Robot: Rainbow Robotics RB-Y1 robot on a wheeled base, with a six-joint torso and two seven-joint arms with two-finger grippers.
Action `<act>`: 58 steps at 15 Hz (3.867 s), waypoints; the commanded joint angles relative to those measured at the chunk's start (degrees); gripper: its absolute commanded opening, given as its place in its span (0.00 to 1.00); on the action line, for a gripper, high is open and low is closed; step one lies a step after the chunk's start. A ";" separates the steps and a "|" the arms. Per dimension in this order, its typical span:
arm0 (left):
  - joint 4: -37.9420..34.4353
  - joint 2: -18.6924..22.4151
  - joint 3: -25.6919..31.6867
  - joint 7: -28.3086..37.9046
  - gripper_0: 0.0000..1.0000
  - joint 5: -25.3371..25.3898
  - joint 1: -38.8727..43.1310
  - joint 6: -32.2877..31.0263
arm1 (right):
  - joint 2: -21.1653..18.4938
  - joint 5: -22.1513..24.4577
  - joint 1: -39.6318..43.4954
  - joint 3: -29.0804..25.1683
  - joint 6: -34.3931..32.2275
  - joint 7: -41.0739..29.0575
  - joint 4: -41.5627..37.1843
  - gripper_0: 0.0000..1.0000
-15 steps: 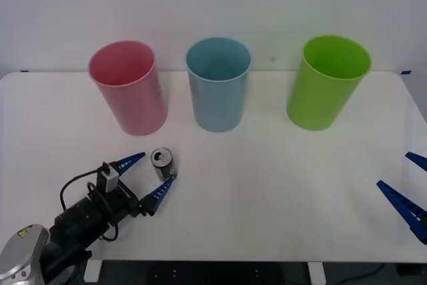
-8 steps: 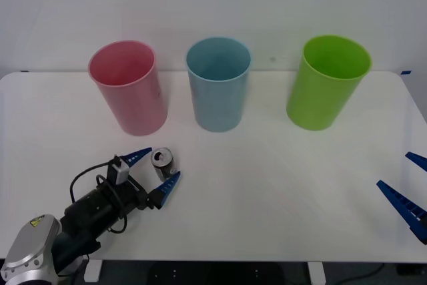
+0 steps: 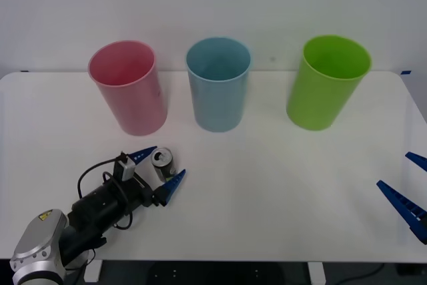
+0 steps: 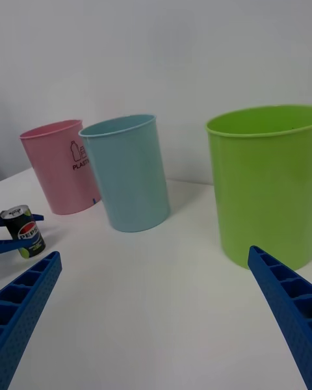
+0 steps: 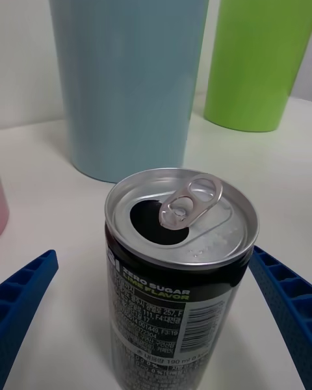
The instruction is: Grasp the object on the table and drop it into the matching bin: aluminum can to the light blue bin, PET bottle to the pink bin.
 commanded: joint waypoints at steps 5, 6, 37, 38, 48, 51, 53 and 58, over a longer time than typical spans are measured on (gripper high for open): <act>-0.01 0.00 0.00 -0.80 0.00 0.89 0.06 -0.27 | 0.00 0.00 0.00 0.00 0.00 0.00 0.00 1.00; -0.01 0.00 0.00 -0.89 0.00 0.89 0.06 -0.27 | 0.00 0.00 0.00 0.00 0.00 0.00 0.00 1.00; -35.60 4.75 0.70 34.18 0.00 4.58 6.30 -4.31 | 0.00 0.00 0.00 0.00 0.00 0.00 0.00 1.00; -37.36 4.75 0.96 36.73 0.00 4.14 6.30 -4.31 | 0.00 0.00 0.00 0.00 0.00 0.00 0.00 1.00; -47.03 4.66 0.35 56.50 0.00 -6.67 -0.99 -0.01 | 0.00 0.00 0.00 0.00 0.00 0.00 0.00 1.00; -46.94 4.57 0.17 61.34 0.00 -12.73 -5.48 0.34 | 0.00 0.00 0.00 0.00 0.00 0.00 0.00 1.00; -46.94 3.69 -0.09 65.29 0.00 -17.83 -8.73 0.26 | 0.00 0.00 0.00 0.00 0.00 0.00 0.00 1.00; -41.58 -0.61 0.61 69.95 0.00 -30.05 -17.69 0.34 | 0.00 0.00 0.00 0.00 0.00 0.00 0.00 1.00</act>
